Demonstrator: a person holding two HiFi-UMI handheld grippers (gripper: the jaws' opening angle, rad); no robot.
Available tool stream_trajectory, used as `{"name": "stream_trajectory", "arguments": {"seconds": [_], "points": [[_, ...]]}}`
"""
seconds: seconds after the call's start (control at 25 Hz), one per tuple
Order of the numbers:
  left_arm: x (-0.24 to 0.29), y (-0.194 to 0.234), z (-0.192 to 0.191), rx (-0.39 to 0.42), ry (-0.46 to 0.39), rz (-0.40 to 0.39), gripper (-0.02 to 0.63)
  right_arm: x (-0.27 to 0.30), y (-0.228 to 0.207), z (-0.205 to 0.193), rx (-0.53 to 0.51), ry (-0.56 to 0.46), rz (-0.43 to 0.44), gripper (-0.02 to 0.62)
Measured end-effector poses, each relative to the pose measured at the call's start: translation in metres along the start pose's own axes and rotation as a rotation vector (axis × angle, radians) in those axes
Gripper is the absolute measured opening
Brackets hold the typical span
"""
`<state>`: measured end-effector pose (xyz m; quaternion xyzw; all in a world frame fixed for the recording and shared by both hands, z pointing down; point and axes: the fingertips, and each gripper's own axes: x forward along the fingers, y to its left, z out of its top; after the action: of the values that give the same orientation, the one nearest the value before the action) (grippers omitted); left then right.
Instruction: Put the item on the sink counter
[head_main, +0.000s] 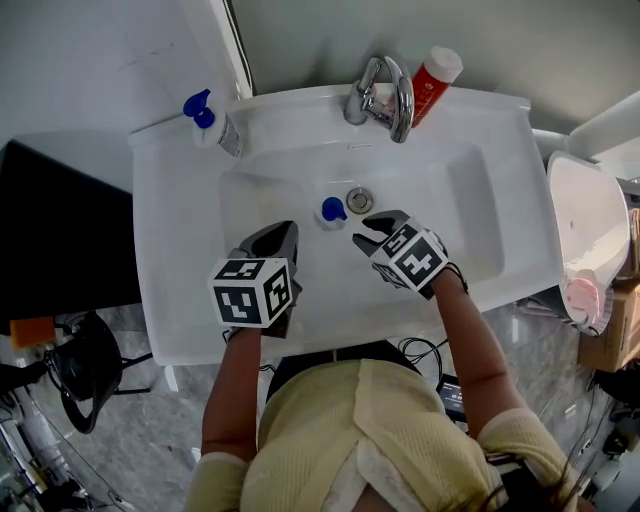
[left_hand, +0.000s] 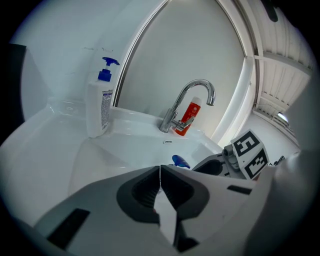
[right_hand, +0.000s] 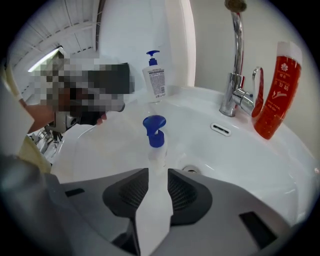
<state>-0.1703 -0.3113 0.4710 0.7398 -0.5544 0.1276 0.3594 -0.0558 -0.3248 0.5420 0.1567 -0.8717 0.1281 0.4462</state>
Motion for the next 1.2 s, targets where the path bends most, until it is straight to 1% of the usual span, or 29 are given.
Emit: {"name": "stream_trajectory", "arguments": {"seconds": [0.2,0.28,0.44,0.6,0.88,1.04,1.2], "points": [[-0.009,-0.002,0.0,0.007,0.01,-0.001,0.04,-0.014,0.003,0.003,0.009,-0.023,-0.025,0.121],[-0.013,-0.003,-0.001,0.012,0.016,0.002,0.04,-0.02,0.003,0.004,0.028,-0.041,-0.04,0.116],[-0.02,-0.003,-0.004,0.015,0.029,0.011,0.04,-0.036,0.003,0.01,0.107,-0.086,-0.044,0.1],[-0.029,-0.006,-0.005,0.015,0.021,0.009,0.04,-0.051,0.004,0.017,0.184,-0.127,-0.041,0.086],[-0.042,-0.011,0.001,-0.004,-0.004,-0.004,0.04,-0.067,0.005,0.02,0.217,-0.155,-0.103,0.057],[-0.048,-0.014,-0.001,0.029,-0.001,0.01,0.04,-0.071,0.011,0.017,0.249,-0.165,-0.118,0.049],[-0.053,-0.018,-0.005,0.025,0.006,0.001,0.04,-0.072,0.019,0.014,0.257,-0.158,-0.134,0.04]]}}
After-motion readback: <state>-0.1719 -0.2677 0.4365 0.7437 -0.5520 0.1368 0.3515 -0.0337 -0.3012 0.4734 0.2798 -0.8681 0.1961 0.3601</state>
